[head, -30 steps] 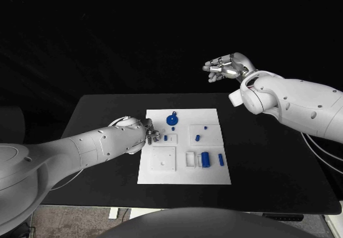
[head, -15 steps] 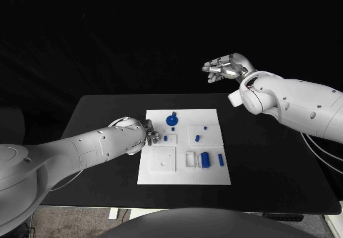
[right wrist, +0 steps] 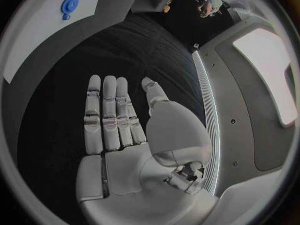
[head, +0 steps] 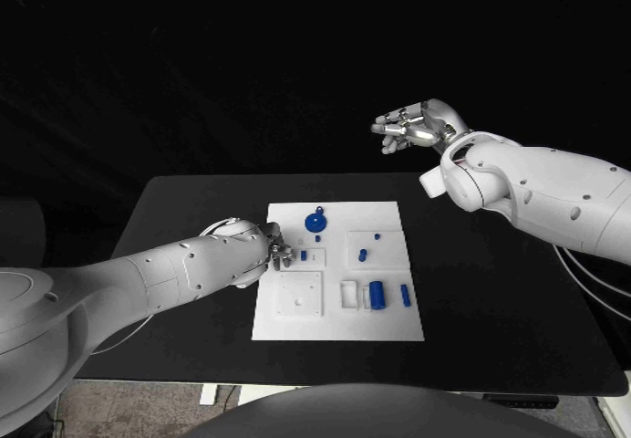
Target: Assemble the parts on the task board
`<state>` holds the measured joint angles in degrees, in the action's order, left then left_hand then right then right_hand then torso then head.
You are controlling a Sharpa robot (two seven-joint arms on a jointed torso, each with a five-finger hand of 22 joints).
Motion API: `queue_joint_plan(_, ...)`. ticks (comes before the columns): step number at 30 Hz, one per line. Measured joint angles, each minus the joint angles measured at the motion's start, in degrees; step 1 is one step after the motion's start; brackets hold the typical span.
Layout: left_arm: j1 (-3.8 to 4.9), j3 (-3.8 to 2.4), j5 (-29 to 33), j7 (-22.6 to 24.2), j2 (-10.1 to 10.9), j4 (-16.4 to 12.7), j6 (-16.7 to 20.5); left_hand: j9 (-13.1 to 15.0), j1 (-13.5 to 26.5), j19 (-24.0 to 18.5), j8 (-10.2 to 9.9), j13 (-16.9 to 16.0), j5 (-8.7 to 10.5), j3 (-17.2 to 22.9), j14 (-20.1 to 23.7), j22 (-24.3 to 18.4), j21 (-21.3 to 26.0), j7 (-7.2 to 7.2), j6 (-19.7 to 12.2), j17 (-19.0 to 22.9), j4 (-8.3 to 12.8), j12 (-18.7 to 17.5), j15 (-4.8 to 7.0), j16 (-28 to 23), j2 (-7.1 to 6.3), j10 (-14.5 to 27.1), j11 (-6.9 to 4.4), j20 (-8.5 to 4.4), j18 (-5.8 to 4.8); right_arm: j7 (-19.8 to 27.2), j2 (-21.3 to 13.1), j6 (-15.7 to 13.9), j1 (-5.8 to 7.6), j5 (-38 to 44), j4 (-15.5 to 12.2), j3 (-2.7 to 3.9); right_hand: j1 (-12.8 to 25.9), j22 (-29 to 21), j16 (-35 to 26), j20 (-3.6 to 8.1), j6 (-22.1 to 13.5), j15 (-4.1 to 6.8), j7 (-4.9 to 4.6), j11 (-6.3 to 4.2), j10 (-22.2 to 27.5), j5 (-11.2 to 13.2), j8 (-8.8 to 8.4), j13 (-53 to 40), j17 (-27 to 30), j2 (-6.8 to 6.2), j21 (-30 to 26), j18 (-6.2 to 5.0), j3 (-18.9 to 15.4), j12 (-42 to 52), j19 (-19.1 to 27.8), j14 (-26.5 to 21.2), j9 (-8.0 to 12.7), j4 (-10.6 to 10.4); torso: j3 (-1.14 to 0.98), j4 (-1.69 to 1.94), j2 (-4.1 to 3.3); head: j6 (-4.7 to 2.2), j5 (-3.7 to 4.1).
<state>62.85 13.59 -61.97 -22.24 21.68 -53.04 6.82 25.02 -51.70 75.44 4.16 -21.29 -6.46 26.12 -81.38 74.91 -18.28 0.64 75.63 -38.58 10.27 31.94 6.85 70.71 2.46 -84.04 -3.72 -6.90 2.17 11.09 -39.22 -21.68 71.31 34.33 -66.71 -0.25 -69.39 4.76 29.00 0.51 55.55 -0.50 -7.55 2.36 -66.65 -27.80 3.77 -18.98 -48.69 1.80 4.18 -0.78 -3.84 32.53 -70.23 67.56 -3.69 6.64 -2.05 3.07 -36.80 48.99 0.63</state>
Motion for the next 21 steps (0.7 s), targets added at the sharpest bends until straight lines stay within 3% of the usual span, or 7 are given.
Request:
queue_joint_plan(3, 0.03, 0.0, 0.05, 0.01, 0.0, 0.0, 0.03, -0.23, -0.53, 0.09, 0.0, -0.62, 0.0, -0.91, 0.0, 0.0, 0.41, 0.01, -0.01, 0.0, -0.91, -0.48, 0.0, 0.0, -1.12, 0.0, 0.0, -0.09, 0.0, -0.02, -0.01, 0.01, 0.0, 0.01, 0.0, 0.0, 0.0, 0.0, 0.0, 0.0, 0.0, 0.0, 0.0, 0.0, 0.0, 0.0, 0.0, 0.0, 0.0, 0.0, 0.0, -0.01, 0.0, 0.0, 0.0, 0.0, 0.0, 0.0, 0.01, -0.01, 0.0, -0.01, -0.01)
queue_joint_plan(10, 0.04, -0.01, 0.12, 0.01, 0.05, 0.01, 0.05, -0.43, -0.54, 0.29, 0.0, -0.99, 0.5, -1.81, 0.0, -0.01, 0.71, 0.01, -0.02, 0.18, -1.98, -0.49, 0.0, 0.01, -2.1, 0.0, 0.0, -0.28, 0.0, -0.06, -0.07, 0.03, 0.0, 0.02, -0.04, 0.0, 0.0, 0.0, 0.0, 0.0, 0.0, 0.0, 0.0, 0.0, 0.0, 0.0, 0.0, 0.0, 0.0, 0.0, 0.0, -0.01, 0.0, 0.0, 0.0, 0.0, 0.0, 0.0, 0.01, -0.02, 0.0, 0.01, 0.03)
queue_joint_plan(15, 0.04, -0.01, 0.15, 0.01, 0.19, 0.07, 0.05, -0.53, -0.82, 0.3, 0.0, -1.21, 2.54, -2.97, 0.0, -0.01, 0.94, 0.01, -0.01, 0.18, -3.62, -0.49, 0.0, -0.21, -3.71, 0.0, 0.01, -0.29, 0.0, -0.08, -0.1, 0.03, 0.0, 0.03, -0.05, 0.0, 0.1, -0.01, 0.0, 0.0, 0.0, 0.0, 0.0, 0.0, 0.0, 0.0, 0.0, 0.02, 0.0, -0.1, 0.0, -0.01, 0.16, 0.0, 0.0, 0.0, 0.0, -0.16, 0.02, -0.02, 0.01, 0.04, 0.03)
queue_joint_plan(17, 0.04, -0.01, 0.16, 0.0, 0.26, 0.09, 0.04, -0.53, -0.57, 0.3, -0.17, -1.25, 0.81, -6.98, 0.0, -0.01, 0.94, 0.17, 0.14, 0.18, -5.01, -0.71, 0.0, -0.2, -4.31, 0.0, 0.01, -0.29, 0.0, -0.09, -0.11, 0.03, 0.0, 0.04, -0.05, 0.0, 0.17, -0.05, 0.0, 0.0, 0.0, 0.0, 0.0, 0.0, 0.0, 0.0, 0.0, 0.06, 0.0, -0.17, 0.0, -0.01, 0.16, 0.0, 0.0, 0.0, 0.0, -0.16, 0.02, -0.02, 0.01, 0.04, 0.08)
queue_joint_plan(19, 0.05, -0.01, 0.17, -0.02, 0.34, 0.1, 0.01, -0.53, -2.93, 0.3, -0.17, -1.33, 1.74, -12.31, 0.0, 0.01, 1.21, 0.18, 0.21, 0.18, -7.3, -0.71, 0.0, -0.2, -4.26, 0.0, 0.01, -0.29, 0.0, -0.1, -0.11, 0.03, 0.0, 0.04, -0.05, 0.0, 0.23, -0.05, 0.0, 0.0, 0.0, 0.0, 0.0, 0.0, 0.0, 0.0, 0.0, 0.06, 0.0, -0.24, 0.0, -0.01, 0.16, 0.0, 0.0, 0.0, 0.0, -0.16, 0.02, -0.02, 0.01, 0.02, 0.08)
queue_joint_plan(21, 0.05, -0.01, 0.18, -0.04, 0.42, 0.1, -0.03, -0.61, -3.8, 0.3, -0.18, -1.4, 2.2, -13.95, 0.0, 0.04, 1.22, -0.02, 0.42, 0.18, -8.74, -0.71, 0.0, -0.2, -4.59, 0.0, 0.01, -0.28, 0.0, -0.1, -0.12, 0.04, 0.0, 0.05, -0.05, 0.0, 0.23, -0.05, 0.0, 0.0, 0.0, 0.0, 0.0, 0.0, 0.0, 0.0, 0.0, 0.06, 0.0, -0.24, 0.0, 0.0, 0.16, 0.0, 0.0, 0.0, 0.0, -0.16, 0.02, -0.02, 0.02, 0.0, 0.09)
